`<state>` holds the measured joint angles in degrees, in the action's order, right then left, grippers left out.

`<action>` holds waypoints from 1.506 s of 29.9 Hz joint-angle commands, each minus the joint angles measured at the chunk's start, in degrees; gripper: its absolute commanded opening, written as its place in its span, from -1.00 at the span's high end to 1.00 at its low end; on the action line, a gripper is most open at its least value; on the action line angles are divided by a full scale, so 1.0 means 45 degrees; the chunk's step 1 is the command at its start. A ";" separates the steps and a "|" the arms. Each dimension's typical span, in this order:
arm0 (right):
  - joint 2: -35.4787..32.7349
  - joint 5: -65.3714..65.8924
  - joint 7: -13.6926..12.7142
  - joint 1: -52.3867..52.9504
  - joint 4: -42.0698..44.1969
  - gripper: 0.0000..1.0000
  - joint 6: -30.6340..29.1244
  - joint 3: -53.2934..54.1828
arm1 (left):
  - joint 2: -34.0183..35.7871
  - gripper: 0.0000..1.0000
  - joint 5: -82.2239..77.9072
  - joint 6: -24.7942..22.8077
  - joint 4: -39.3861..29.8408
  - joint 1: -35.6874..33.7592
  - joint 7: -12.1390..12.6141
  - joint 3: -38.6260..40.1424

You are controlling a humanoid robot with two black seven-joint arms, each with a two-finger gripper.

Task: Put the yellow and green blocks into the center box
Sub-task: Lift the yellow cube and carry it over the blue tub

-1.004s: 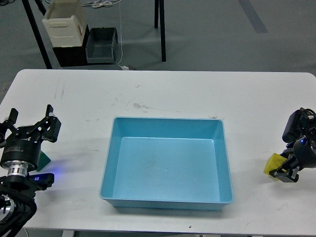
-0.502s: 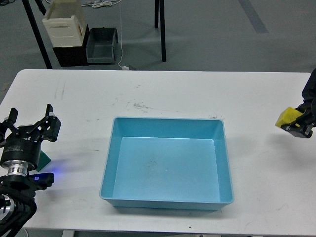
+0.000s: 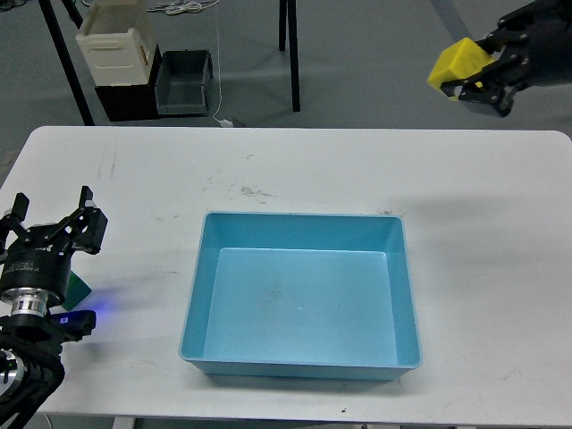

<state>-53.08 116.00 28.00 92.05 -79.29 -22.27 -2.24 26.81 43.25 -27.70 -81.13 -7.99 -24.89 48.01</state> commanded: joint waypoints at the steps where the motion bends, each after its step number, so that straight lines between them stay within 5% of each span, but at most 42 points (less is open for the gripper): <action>1: 0.1401 -0.0231 0.0001 0.0072 -0.0114 1.00 -0.0207 -0.0108 | 0.0000 -1.00 -0.0001 0.0022 0.0001 -0.0040 -0.0015 0.0171; 12: 0.5074 -0.1091 0.0001 0.0130 -0.0114 1.00 -0.0970 -0.1611 | 0.0000 -1.00 -0.0001 0.0022 -0.0018 0.0038 -0.0269 0.0348; 29: 0.7595 -0.1013 0.0001 -0.0259 0.0120 0.95 -0.1274 -0.3485 | 0.0039 -1.00 -0.0021 0.0022 0.0001 -0.0060 -0.0250 0.0835; 36: 0.8162 -0.0974 0.0001 -0.1002 0.1116 0.48 -0.1274 -0.4073 | 0.0117 -1.00 -0.0021 0.0022 0.0001 -0.0099 -0.0211 0.1109; 37: 0.8201 -0.0915 0.0001 -0.1061 0.1136 0.33 -0.1274 -0.4092 | 0.0137 -1.00 -0.0021 0.0022 0.0001 -0.0118 -0.0211 0.1129; 39: 0.8221 -0.0934 0.0001 -0.1158 0.1194 -0.29 -0.1274 -0.4112 | 0.0137 -1.00 -0.0021 0.0022 0.0001 -0.0274 -0.0211 0.1110; 43: 0.8163 -0.1129 0.0001 -0.1257 0.1389 -0.89 -0.1274 -0.4249 | 0.0312 -1.00 -0.0040 0.0022 0.0001 -0.0450 -0.0113 0.1109; 45: 0.8143 -0.1130 0.0001 -0.1257 0.1429 -0.95 -0.1274 -0.4249 | 0.0526 -1.00 -0.0059 0.0022 0.0001 -0.0684 -0.0113 0.1071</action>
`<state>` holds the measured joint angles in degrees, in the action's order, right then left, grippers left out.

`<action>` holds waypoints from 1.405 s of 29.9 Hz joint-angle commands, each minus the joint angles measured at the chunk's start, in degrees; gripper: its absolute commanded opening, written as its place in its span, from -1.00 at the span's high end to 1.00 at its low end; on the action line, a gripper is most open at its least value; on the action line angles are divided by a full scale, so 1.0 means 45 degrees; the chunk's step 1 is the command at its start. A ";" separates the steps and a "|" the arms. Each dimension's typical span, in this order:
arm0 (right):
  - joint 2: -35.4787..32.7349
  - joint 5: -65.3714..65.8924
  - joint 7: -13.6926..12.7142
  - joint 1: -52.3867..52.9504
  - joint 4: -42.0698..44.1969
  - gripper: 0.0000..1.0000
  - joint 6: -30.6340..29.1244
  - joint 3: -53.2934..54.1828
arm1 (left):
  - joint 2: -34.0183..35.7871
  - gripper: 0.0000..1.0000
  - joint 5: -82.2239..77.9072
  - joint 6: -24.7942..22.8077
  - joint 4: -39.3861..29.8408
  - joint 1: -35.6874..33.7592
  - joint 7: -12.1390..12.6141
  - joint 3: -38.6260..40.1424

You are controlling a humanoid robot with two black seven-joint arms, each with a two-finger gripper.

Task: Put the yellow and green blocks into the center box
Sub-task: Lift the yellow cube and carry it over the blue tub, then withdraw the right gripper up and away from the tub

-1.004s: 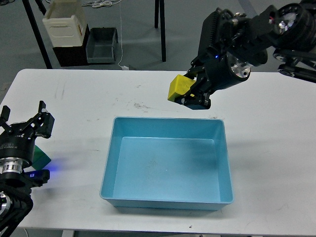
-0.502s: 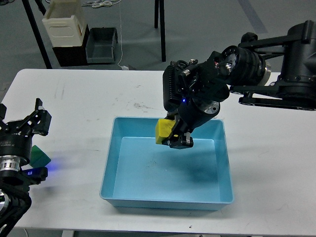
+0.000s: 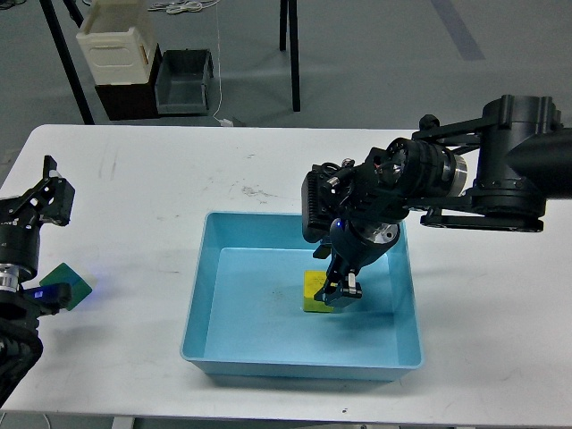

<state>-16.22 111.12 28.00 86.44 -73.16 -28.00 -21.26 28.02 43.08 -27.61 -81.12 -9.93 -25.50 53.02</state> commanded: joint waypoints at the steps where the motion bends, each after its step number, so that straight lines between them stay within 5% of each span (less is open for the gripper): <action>1: -0.0087 -0.0045 0.0000 -0.0010 0.0067 -0.95 0.0001 -0.0022 | 0.0412 -1.00 -0.0081 0.0003 -0.0001 -0.0429 0.0041 -0.0063; 14: -0.0926 -0.3011 0.0000 -0.0166 0.0751 -0.97 0.0001 0.3704 | 0.3400 -1.00 -0.2133 0.1427 0.0174 -0.2656 0.0042 0.0054; 18: -0.1063 -0.4006 0.0000 -0.0186 0.0984 -0.99 0.0001 0.5344 | 0.3518 -1.00 -0.1878 0.2755 0.0974 -0.2950 0.0061 0.0211; 24: -0.1298 -0.4947 0.0000 -0.0926 0.1239 -0.99 0.0001 0.7806 | 0.3616 -1.00 -0.2911 0.1511 0.1658 -0.3400 -0.0076 0.0269; 27: -0.1259 -0.4947 0.0000 -0.1863 0.1239 -0.99 0.1120 0.9076 | 0.3909 -1.00 -0.4373 0.0610 0.2457 -0.3692 -0.0134 0.0386; 34: -0.0811 -0.5180 0.0000 -0.3972 0.1123 -1.00 0.4872 1.1088 | 0.4844 -1.00 -0.9352 0.0529 0.3631 -0.4454 -0.0556 0.1439; 40: -0.0790 -0.7285 0.0000 -0.5749 0.0322 -1.00 0.5227 1.3333 | 0.5530 -1.00 -1.2752 0.0608 0.5797 -0.6053 -0.0556 0.1637; 42: -0.0790 -0.8592 -0.1079 -0.6316 0.0282 -1.00 0.5227 1.4133 | 0.5550 -1.00 -1.4214 0.0647 0.6266 -0.6367 -0.0556 0.1636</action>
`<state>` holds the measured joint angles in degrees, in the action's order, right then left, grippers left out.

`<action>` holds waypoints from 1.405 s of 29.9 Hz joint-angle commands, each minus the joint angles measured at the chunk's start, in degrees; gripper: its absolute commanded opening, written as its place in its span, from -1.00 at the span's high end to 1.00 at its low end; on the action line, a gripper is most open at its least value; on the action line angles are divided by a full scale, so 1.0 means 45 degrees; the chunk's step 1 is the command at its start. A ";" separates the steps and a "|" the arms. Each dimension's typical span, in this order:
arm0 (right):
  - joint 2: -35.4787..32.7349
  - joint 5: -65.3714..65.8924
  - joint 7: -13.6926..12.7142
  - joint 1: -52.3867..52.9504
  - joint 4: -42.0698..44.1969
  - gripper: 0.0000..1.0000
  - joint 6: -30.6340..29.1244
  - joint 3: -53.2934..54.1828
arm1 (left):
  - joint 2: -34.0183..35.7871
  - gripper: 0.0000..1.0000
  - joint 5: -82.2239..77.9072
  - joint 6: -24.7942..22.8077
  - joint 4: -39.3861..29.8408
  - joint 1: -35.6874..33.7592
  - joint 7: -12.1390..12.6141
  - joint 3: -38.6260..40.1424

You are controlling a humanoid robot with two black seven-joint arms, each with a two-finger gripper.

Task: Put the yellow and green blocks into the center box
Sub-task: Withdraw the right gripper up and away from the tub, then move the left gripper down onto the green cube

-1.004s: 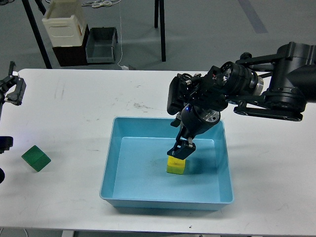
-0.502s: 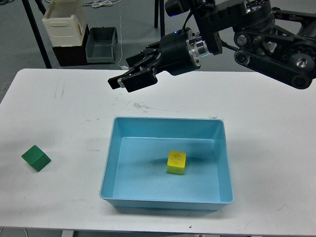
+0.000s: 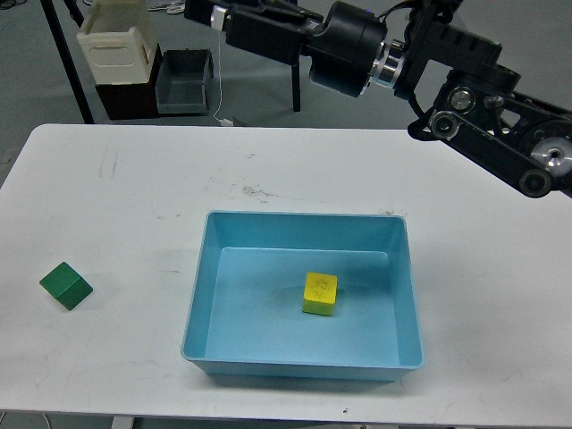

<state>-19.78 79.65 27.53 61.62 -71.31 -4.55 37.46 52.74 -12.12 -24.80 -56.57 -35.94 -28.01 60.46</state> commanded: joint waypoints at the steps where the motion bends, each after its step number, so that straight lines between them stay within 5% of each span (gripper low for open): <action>1: 0.0001 -0.2168 -0.1387 -0.1015 -0.0131 -1.00 0.0035 0.1380 | 0.0058 -1.00 -0.2477 0.0042 0.0871 -0.0627 0.0002 0.0040; 5: -0.0155 -0.3889 -0.2250 -0.2361 -0.0519 -1.00 0.0036 0.2688 | 0.0097 -1.00 -0.3633 -0.0192 0.0755 -0.0705 0.0002 -0.0018; 16: -0.0155 -0.5162 -0.2309 -0.7771 -0.3020 -1.00 0.0036 0.6946 | 0.1132 -0.98 -0.8863 0.0645 -0.1998 -0.1233 0.0002 -0.0018; 19: -0.0175 -0.5162 -0.2290 -0.8943 -0.3684 -1.00 0.0036 0.7806 | 0.1230 -0.77 -1.0583 0.1096 -0.2798 -0.1174 0.0002 -0.0057; 24: -0.0273 -0.5181 -0.2290 -1.0701 -0.4446 -1.00 0.0036 0.9115 | 0.1696 -0.85 -1.3002 0.0921 -0.4456 -0.1174 0.0002 -0.0621; 32: -0.0253 -0.5201 -0.2290 -1.3728 -0.5500 -1.00 0.0055 1.1224 | 0.2382 -0.88 -1.7263 0.0921 -0.7251 -0.1583 0.0002 -0.4173; 42: -0.0019 -0.6780 -0.2270 -1.6601 -0.5893 -1.00 0.0407 1.2320 | 0.1641 -0.89 -2.2637 0.0921 -0.7371 -0.2990 0.0002 -0.9135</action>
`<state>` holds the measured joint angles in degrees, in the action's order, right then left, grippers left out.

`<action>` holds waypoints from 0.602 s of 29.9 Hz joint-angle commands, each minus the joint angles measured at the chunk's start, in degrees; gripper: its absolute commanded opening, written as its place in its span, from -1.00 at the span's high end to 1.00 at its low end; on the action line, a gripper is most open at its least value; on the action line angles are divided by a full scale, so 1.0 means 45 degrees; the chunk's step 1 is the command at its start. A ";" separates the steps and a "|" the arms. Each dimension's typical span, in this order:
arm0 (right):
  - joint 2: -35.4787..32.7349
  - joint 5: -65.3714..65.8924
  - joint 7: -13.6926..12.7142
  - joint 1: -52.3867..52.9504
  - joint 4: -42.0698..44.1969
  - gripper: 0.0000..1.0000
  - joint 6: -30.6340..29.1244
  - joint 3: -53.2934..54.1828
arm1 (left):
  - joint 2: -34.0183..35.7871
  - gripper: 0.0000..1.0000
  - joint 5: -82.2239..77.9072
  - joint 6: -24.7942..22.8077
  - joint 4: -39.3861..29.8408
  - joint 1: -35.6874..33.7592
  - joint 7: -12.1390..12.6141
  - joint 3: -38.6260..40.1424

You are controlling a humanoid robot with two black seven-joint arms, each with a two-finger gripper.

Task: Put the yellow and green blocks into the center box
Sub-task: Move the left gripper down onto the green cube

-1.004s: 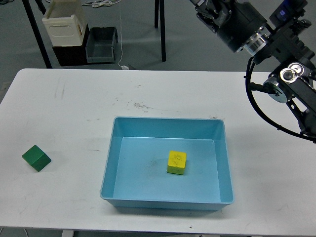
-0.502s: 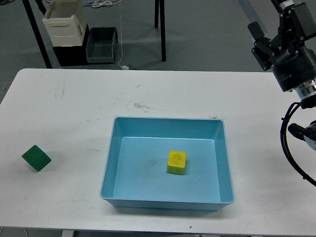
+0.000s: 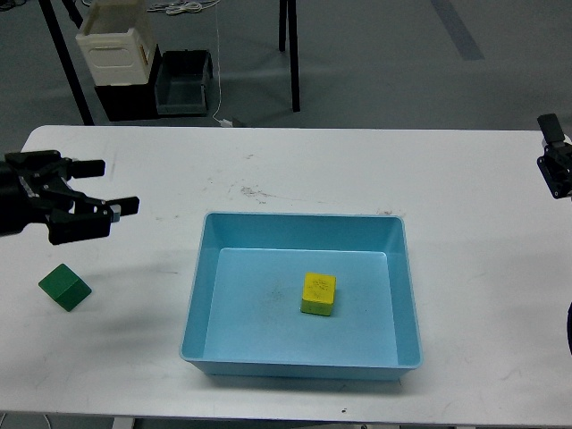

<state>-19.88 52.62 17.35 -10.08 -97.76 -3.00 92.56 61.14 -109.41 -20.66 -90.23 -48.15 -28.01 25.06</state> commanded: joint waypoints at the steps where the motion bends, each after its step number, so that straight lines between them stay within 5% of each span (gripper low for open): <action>1: 0.0003 -0.0910 0.0011 -0.0824 -0.0014 -1.00 0.0061 0.0076 | -0.0439 -0.89 -0.1095 0.0022 0.0206 -0.0296 0.0002 -0.1543; 18: 0.0276 -0.2630 0.0070 -0.2212 0.0084 -1.00 0.0041 -0.0178 | -0.1984 -0.90 -0.3049 -0.0115 0.3662 -0.1095 0.0002 -0.4219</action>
<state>-18.67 40.88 17.62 -19.67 -97.39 -2.81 91.80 52.27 -122.01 -21.06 -76.16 -51.58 -28.00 8.77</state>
